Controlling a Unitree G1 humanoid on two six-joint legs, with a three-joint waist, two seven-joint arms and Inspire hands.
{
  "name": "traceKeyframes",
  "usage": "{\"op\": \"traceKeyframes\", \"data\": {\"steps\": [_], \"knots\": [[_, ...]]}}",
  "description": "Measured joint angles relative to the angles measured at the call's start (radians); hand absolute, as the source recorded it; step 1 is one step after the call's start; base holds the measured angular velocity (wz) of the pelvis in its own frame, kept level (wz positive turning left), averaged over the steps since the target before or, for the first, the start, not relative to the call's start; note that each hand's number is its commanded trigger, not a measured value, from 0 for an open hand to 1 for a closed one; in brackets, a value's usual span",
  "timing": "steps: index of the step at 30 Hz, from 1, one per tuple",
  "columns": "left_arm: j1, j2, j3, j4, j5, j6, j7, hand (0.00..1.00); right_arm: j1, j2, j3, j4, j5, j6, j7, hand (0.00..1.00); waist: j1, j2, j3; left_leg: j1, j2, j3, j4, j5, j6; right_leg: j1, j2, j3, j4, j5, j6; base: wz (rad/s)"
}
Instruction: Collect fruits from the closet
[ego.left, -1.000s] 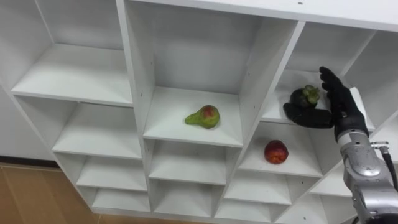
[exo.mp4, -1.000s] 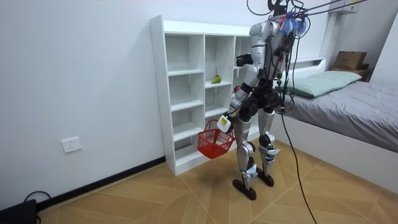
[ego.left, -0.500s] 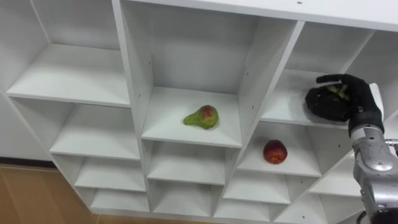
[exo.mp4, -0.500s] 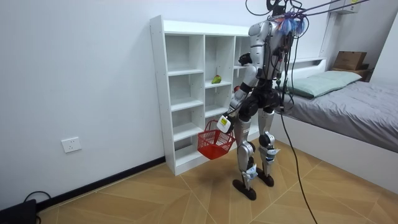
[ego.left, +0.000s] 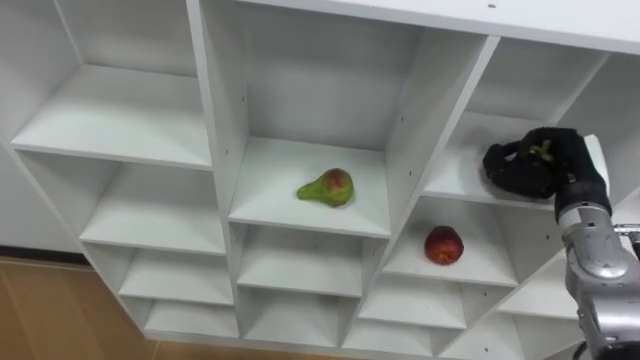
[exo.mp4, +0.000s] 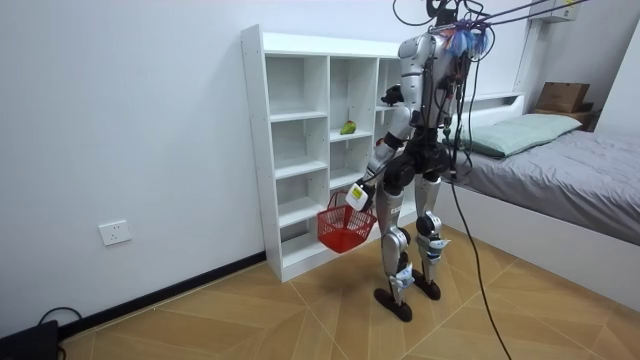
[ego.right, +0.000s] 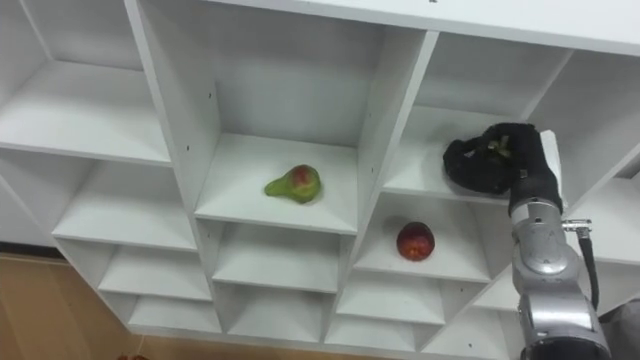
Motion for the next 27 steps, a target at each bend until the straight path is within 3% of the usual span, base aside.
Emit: {"op": "traceKeyframes", "data": {"steps": [4, 12, 15, 17, 19, 23, 27], "knots": [[-0.003, 0.0, -0.018, -0.003, -0.002, -0.023, -0.001, 1.0, 0.038, 0.0, 0.023, -0.068, -0.006, 0.001, 0.006, 1.0, -0.004, 0.008, -0.0026, 0.002, 0.0, 0.005, -0.001, 0.0, 0.0, 0.0, 0.0, 0.004, 0.0, 0.0, 0.0, -0.02], [-0.009, 0.0, -0.033, -0.004, 0.0, -0.036, 0.002, 1.0, 0.138, 0.008, 0.041, -0.226, 0.168, 0.007, 0.091, 1.0, -0.011, 0.027, -0.0005, 0.0, 0.003, 0.019, -0.009, 0.0, 0.0, -0.015, 0.002, 0.023, 0.003, 0.0, 0.0, -0.07], [-0.009, -0.005, -0.038, -0.008, -0.001, -0.037, 0.003, 1.0, 0.179, 0.033, 0.057, -0.275, 0.262, 0.001, 0.162, 1.0, -0.024, 0.034, -0.0004, 0.0, 0.004, 0.025, -0.011, 0.0, 0.0, -0.018, 0.003, 0.03, 0.002, 0.0, 0.0, -0.06], [-0.015, -0.007, -0.052, -0.008, -0.003, -0.037, -0.001, 1.0, 0.207, 0.073, 0.089, -0.302, 0.358, -0.019, 0.23, 1.0, -0.033, 0.036, -0.0001, -0.001, 0.004, 0.031, -0.012, 0.0, 0.0, -0.02, 0.003, 0.031, 0.002, 0.0, 0.0, 0.0], [-0.026, -0.009, -0.057, -0.008, -0.002, -0.037, -0.006, 1.0, 0.231, 0.081, 0.124, -0.313, 0.402, -0.001, 0.291, 1.0, -0.032, 0.035, -0.0001, -0.001, 0.005, 0.034, -0.012, 0.0, 0.0, -0.021, 0.003, 0.033, 0.003, 0.0, 0.0, -0.02], [-0.05, -0.012, -0.058, -0.008, -0.003, -0.043, -0.045, 1.0, 0.312, 0.085, 0.235, -0.311, 0.411, 0.09, 0.433, 1.0, 0.0, 0.041, 0.0025, -0.006, 0.005, 0.051, -0.013, 0.0, 0.001, -0.039, 0.003, 0.049, 0.011, 0.0, 0.0, -0.11], [-0.056, -0.014, -0.058, -0.007, -0.004, -0.043, -0.068, 1.0, 0.313, 0.085, 0.258, -0.32, 0.432, 0.099, 0.507, 1.0, 0.004, 0.047, 0.0057, -0.025, 0.006, 0.055, -0.007, 0.003, 0.004, -0.062, 0.0, 0.055, 0.021, 0.0, 0.0, -0.05]]}}
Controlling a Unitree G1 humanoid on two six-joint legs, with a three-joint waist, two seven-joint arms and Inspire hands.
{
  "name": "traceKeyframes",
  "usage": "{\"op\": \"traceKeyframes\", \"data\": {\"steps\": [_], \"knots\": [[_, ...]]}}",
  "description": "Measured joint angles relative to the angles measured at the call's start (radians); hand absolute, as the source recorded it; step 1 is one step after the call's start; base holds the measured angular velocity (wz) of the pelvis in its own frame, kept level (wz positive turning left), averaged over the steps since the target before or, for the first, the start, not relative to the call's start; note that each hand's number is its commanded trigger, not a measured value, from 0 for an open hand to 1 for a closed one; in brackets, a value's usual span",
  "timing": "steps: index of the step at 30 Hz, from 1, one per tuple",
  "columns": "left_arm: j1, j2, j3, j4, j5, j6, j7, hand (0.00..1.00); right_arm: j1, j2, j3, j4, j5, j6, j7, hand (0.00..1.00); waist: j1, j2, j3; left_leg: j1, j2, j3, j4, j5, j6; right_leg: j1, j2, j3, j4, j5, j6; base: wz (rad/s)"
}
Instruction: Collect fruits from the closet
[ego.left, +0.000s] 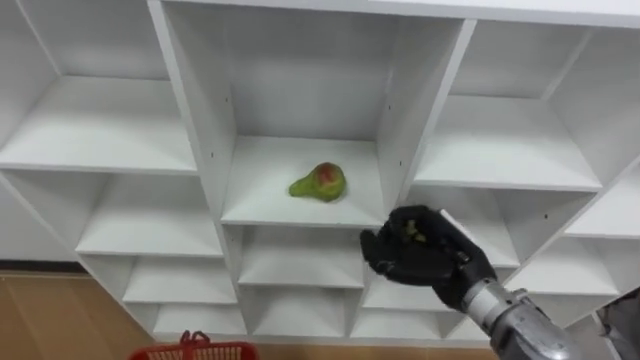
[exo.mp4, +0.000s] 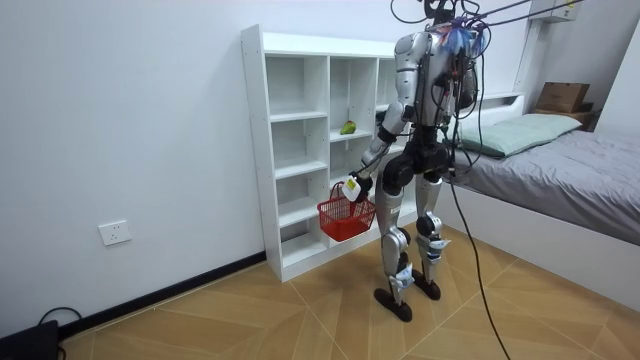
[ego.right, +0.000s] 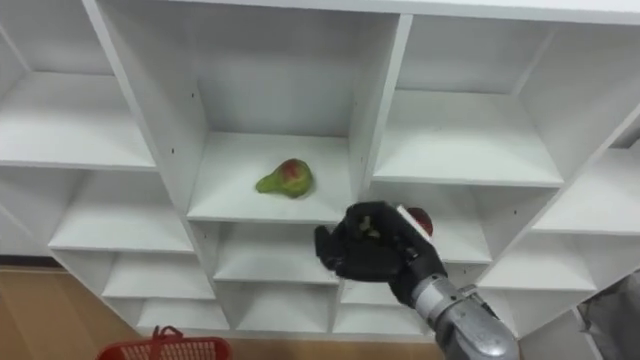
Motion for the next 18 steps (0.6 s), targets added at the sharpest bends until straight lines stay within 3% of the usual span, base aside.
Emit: {"op": "traceKeyframes", "data": {"steps": [10, 14, 18], "knots": [[-0.024, 0.0, -0.098, -0.006, -0.049, 0.001, 0.008, 1.0, 0.001, 0.006, 0.093, -0.011, 0.192, 0.01, 0.045, 1.0, 0.0, -0.011, 0.0008, 0.006, 0.007, 0.005, -0.002, 0.0, 0.0, 0.002, 0.002, 0.006, -0.001, 0.001, 0.0, -0.02], [-0.067, -0.002, -0.136, -0.006, -0.05, 0.0, 0.032, 1.0, -0.005, 0.015, 0.151, 0.117, 0.26, 0.009, 0.048, 1.0, 0.004, -0.014, 0.0003, -0.017, 0.009, 0.005, 0.014, -0.001, -0.001, -0.015, 0.002, 0.0, 0.003, 0.002, -0.003, 0.04], [-0.108, -0.01, -0.143, -0.004, -0.045, 0.0, 0.056, 1.0, -0.031, 0.054, 0.156, 0.292, 0.276, 0.01, 0.022, 1.0, 0.003, -0.008, 0.0044, -0.069, 0.012, 0.003, 0.042, -0.001, -0.001, -0.064, 0.0, -0.011, 0.017, 0.009, -0.007, 0.01]]}}
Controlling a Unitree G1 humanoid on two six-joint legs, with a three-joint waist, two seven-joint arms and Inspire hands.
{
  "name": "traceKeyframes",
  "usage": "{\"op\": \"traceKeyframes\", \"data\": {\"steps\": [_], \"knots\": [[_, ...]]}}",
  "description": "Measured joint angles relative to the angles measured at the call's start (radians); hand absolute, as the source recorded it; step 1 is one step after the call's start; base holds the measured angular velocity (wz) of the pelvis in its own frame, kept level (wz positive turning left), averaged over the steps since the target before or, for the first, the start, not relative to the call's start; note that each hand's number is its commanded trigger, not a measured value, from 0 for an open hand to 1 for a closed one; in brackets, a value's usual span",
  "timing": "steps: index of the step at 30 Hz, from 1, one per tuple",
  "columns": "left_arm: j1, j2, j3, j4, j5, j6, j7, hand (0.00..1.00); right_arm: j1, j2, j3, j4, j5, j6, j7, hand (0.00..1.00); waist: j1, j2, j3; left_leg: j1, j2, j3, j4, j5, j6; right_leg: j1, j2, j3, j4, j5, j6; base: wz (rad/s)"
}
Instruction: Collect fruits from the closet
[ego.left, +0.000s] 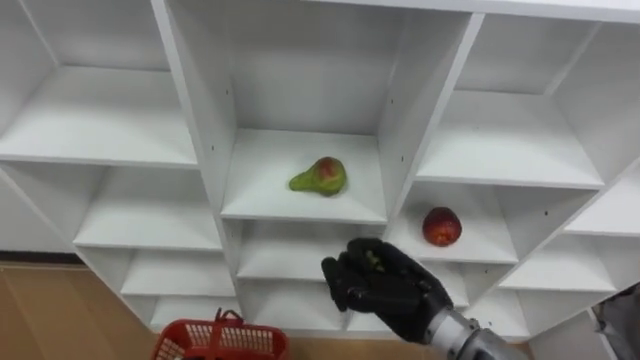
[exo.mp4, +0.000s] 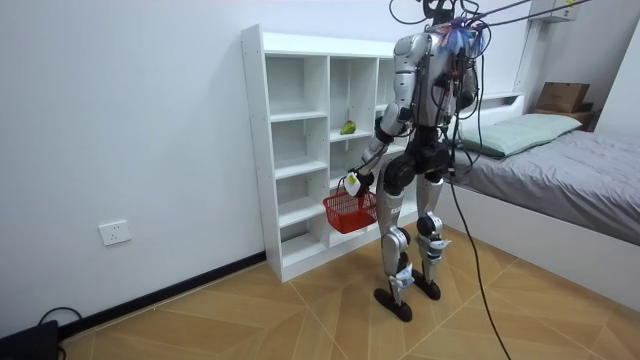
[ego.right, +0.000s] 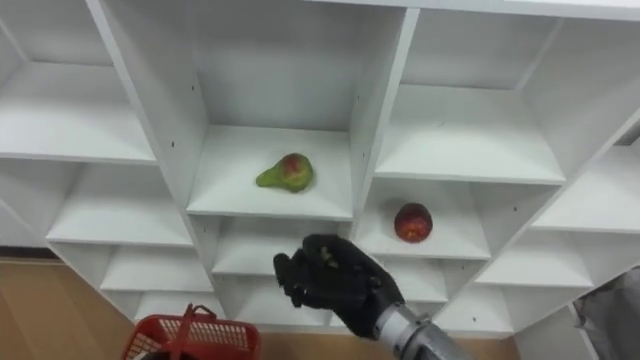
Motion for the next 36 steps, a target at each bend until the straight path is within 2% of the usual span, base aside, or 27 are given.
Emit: {"op": "traceKeyframes", "data": {"steps": [2, 6, 8, 13, 18, 21, 22, 26, 31, 36], "knots": [[-0.008, -0.006, -0.015, 0.0, -0.002, 0.0, 0.015, 1.0, -0.009, 0.005, 0.001, 0.061, 0.0, 0.0, -0.022, 1.0, -0.002, 0.011, 0.0065, -0.02, -0.001, -0.002, 0.004, 0.0, 0.0, -0.013, -0.002, -0.005, 0.005, 0.002, 0.0, 0.04], [-0.023, -0.019, -0.057, 0.0, -0.022, -0.001, 0.018, 1.0, -0.054, 0.017, 0.011, 0.189, 0.004, -0.001, -0.04, 1.0, -0.004, 0.024, 0.0095, -0.065, -0.001, 0.0, 0.016, 0.001, 0.0, -0.062, -0.003, -0.008, 0.027, 0.003, -0.002, -0.02], [-0.036, -0.038, -0.062, -0.002, -0.021, -0.005, 0.011, 1.0, -0.075, 0.028, 0.009, 0.25, 0.008, -0.001, -0.043, 1.0, -0.006, 0.031, 0.0093, -0.103, -0.001, 0.0, 0.039, 0.003, 0.0, -0.105, -0.003, -0.008, 0.044, 0.004, -0.003, 0.0], [-0.07, -0.061, -0.063, 0.001, -0.033, -0.006, -0.01, 1.0, -0.136, 0.051, 0.009, 0.386, 0.079, -0.009, -0.045, 1.0, -0.005, 0.031, 0.0112, -0.153, 0.002, 0.0, 0.059, 0.008, 0.0, -0.162, -0.015, -0.009, 0.075, 0.003, -0.004, 0.0], [-0.124, -0.083, -0.101, 0.023, -0.051, -0.015, -0.012, 1.0, -0.199, 0.068, 0.011, 0.522, 0.155, -0.011, -0.046, 1.0, -0.005, 0.028, 0.0154, -0.213, -0.004, 0.001, 0.081, 0.012, 0.007, -0.226, -0.021, -0.011, 0.109, 0.003, -0.005, 0.0], [-0.126, -0.083, -0.129, 0.021, -0.05, -0.016, -0.016, 1.0, -0.199, 0.07, 0.031, 0.543, 0.15, -0.013, -0.053, 1.0, -0.005, 0.03, 0.0172, -0.236, -0.003, 0.0, 0.09, 0.012, 0.008, -0.243, -0.021, -0.01, 0.11, 0.004, -0.007, 0.0], [-0.126, -0.09, -0.133, 0.018, -0.05, -0.017, -0.024, 1.0, -0.201, 0.074, 0.042, 0.562, 0.145, -0.015, -0.055, 1.0, -0.005, 0.03, 0.0203, -0.245, -0.002, 0.001, 0.093, 0.012, 0.008, -0.25, -0.021, -0.011, 0.112, 0.005, -0.008, 0.0], [-0.129, -0.105, -0.166, -0.004, -0.051, -0.042, -0.034, 1.0, -0.214, 0.082, 0.056, 0.588, 0.153, -0.018, -0.054, 1.0, -0.005, 0.031, 0.0209, -0.327, -0.002, 0.002, 0.126, 0.015, 0.009, -0.339, -0.026, -0.007, 0.157, 0.002, -0.012, 0.0], [-0.151, -0.122, -0.228, -0.006, -0.05, -0.044, -0.04, 1.0, -0.244, 0.094, 0.089, 0.655, 0.178, -0.018, -0.056, 1.0, -0.003, 0.035, 0.0247, -0.37, -0.003, 0.002, 0.141, 0.018, 0.01, -0.381, -0.035, -0.009, 0.171, 0.001, -0.015, 0.0], [-0.181, -0.123, -0.265, -0.005, -0.039, -0.045, -0.048, 1.0, -0.272, 0.102, 0.11, 0.71, 0.223, -0.016, -0.06, 1.0, -0.004, 0.048, 0.0334, -0.374, -0.004, 0.003, 0.131, 0.024, 0.01, -0.388, -0.031, -0.012, 0.165, 0.002, -0.015, 0.01]]}}
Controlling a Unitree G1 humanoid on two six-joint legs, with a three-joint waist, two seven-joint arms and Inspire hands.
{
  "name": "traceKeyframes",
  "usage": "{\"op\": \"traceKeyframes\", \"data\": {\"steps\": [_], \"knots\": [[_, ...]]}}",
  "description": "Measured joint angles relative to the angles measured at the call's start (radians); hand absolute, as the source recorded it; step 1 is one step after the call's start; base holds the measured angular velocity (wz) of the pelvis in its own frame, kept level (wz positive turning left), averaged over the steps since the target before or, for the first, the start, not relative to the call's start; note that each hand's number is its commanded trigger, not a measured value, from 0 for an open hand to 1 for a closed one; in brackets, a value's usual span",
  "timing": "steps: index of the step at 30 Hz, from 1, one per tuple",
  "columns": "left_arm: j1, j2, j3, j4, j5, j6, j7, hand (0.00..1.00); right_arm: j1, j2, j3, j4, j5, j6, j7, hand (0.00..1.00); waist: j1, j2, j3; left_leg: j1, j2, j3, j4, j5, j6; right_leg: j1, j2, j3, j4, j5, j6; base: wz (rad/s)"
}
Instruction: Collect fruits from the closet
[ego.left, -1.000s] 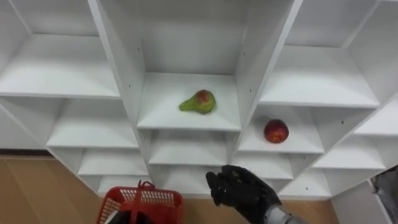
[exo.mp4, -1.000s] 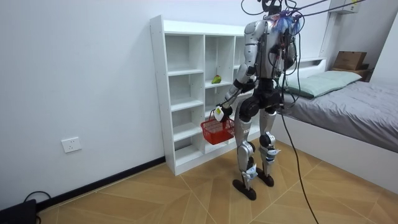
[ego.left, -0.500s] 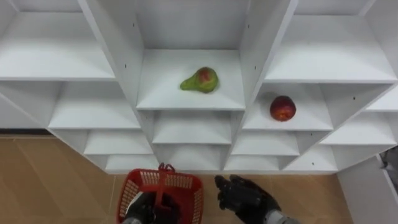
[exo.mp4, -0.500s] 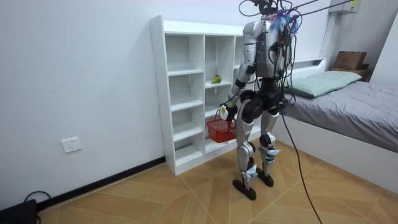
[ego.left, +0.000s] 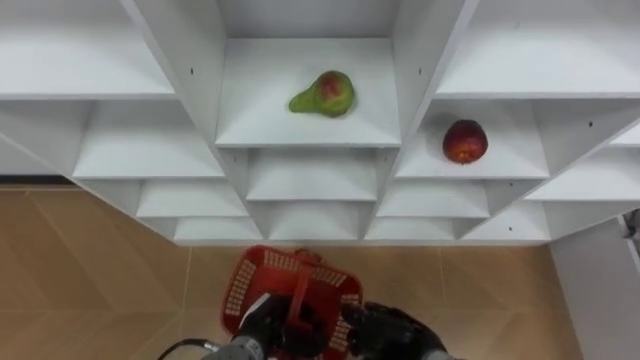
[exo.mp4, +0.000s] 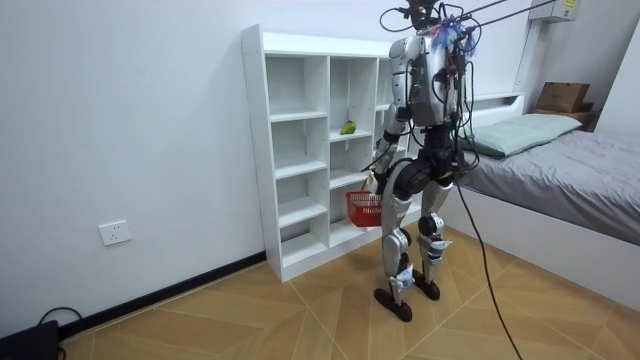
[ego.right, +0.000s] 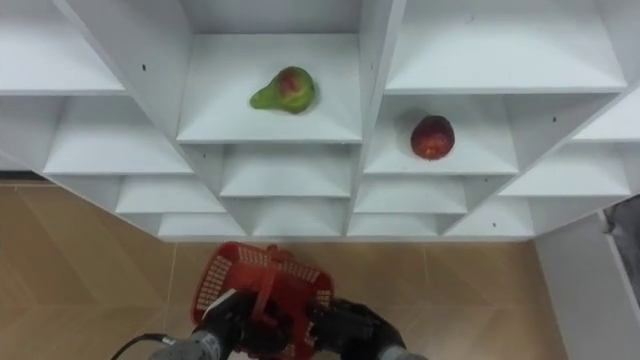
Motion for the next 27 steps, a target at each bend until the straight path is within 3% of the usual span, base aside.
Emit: {"op": "traceKeyframes", "data": {"steps": [15, 20, 21, 22, 27], "knots": [[-0.018, -0.003, -0.012, 0.006, 0.009, 0.0, 0.0, 1.0, -0.022, 0.003, 0.008, 0.008, 0.076, 0.018, 0.002, 1.0, -0.005, 0.002, 0.0002, -0.003, -0.007, -0.002, -0.011, 0.004, -0.002, -0.009, 0.002, -0.002, -0.008, 0.001, -0.002, 0.0], [-0.021, -0.002, -0.022, 0.006, 0.011, 0.002, -0.008, 1.0, -0.024, 0.006, 0.009, 0.012, 0.07, 0.03, 0.002, 1.0, -0.005, 0.0, 0.0051, -0.003, -0.008, -0.002, -0.019, 0.005, -0.003, -0.01, 0.002, -0.001, -0.008, 0.001, -0.002, 0.0], [-0.022, -0.001, -0.024, 0.006, 0.011, 0.002, -0.009, 1.0, -0.024, 0.006, 0.009, 0.016, 0.07, 0.031, 0.002, 0.72, -0.005, -0.001, 0.0056, -0.003, -0.008, -0.002, -0.019, 0.005, -0.003, -0.01, 0.001, -0.001, -0.008, 0.001, -0.002, 0.0], [-0.023, 0.0, -0.028, 0.006, 0.01, 0.002, -0.013, 1.0, -0.026, 0.006, 0.009, 0.026, 0.07, 0.031, 0.002, 0.0, -0.005, -0.002, 0.0064, -0.003, -0.008, -0.002, -0.017, 0.006, -0.003, -0.011, 0.001, -0.001, -0.009, 0.001, -0.002, 0.0], [-0.034, -0.001, -0.034, 0.008, 0.01, 0.002, -0.021, 1.0, -0.032, 0.013, 0.007, 0.038, 0.07, 0.038, 0.002, 0.0, -0.007, -0.009, 0.0141, -0.004, -0.01, -0.001, -0.019, 0.006, -0.003, -0.013, 0.0, 0.0, -0.011, 0.0, -0.001, 0.0]]}}
